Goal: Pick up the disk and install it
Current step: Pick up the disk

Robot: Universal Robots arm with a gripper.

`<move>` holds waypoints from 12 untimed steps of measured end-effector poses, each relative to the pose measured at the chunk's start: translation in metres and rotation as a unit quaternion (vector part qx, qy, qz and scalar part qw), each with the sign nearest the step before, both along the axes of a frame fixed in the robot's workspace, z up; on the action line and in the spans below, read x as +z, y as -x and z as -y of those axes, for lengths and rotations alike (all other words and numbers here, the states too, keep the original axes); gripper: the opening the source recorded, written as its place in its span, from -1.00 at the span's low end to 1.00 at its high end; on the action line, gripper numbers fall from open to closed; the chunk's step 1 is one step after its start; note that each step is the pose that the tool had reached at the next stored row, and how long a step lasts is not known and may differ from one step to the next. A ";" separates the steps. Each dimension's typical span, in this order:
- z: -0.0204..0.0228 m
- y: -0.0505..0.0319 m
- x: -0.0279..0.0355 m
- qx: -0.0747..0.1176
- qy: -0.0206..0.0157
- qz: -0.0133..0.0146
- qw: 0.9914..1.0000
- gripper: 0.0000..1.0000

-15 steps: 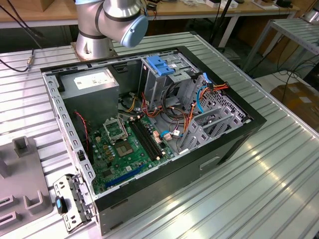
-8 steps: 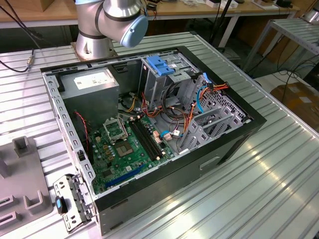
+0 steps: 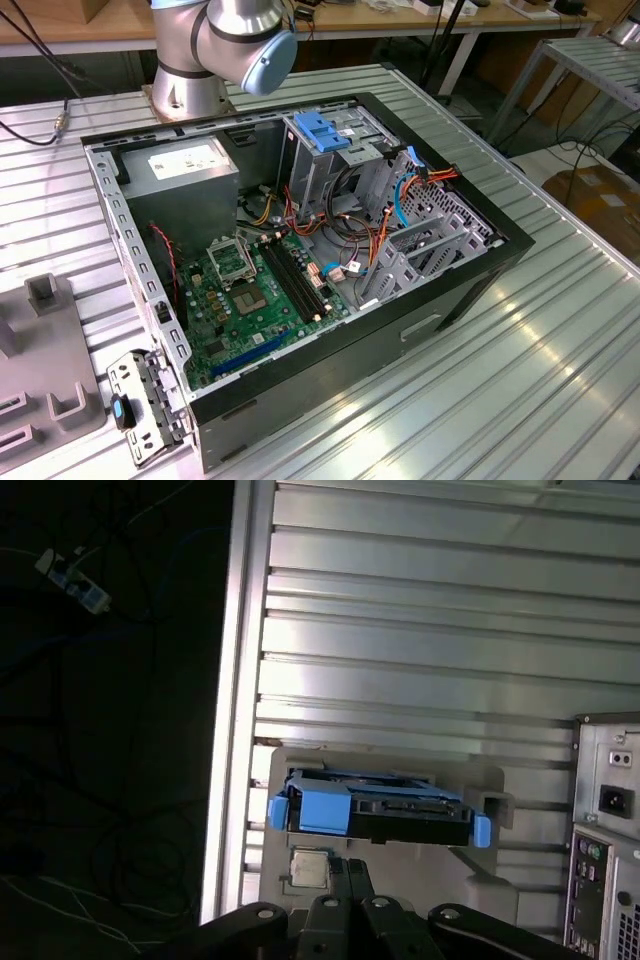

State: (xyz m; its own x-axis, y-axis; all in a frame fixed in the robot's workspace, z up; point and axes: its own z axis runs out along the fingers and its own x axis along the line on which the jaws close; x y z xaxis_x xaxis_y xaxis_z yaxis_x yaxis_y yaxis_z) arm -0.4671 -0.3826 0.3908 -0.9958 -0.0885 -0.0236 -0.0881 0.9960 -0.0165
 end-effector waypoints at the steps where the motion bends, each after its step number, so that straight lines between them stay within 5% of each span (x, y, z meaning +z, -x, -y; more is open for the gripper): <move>1: 0.0000 0.0000 0.0000 0.003 0.000 0.000 1.000 -0.79; 12: 0.0000 0.0000 0.0000 0.043 0.000 0.000 0.999 -0.79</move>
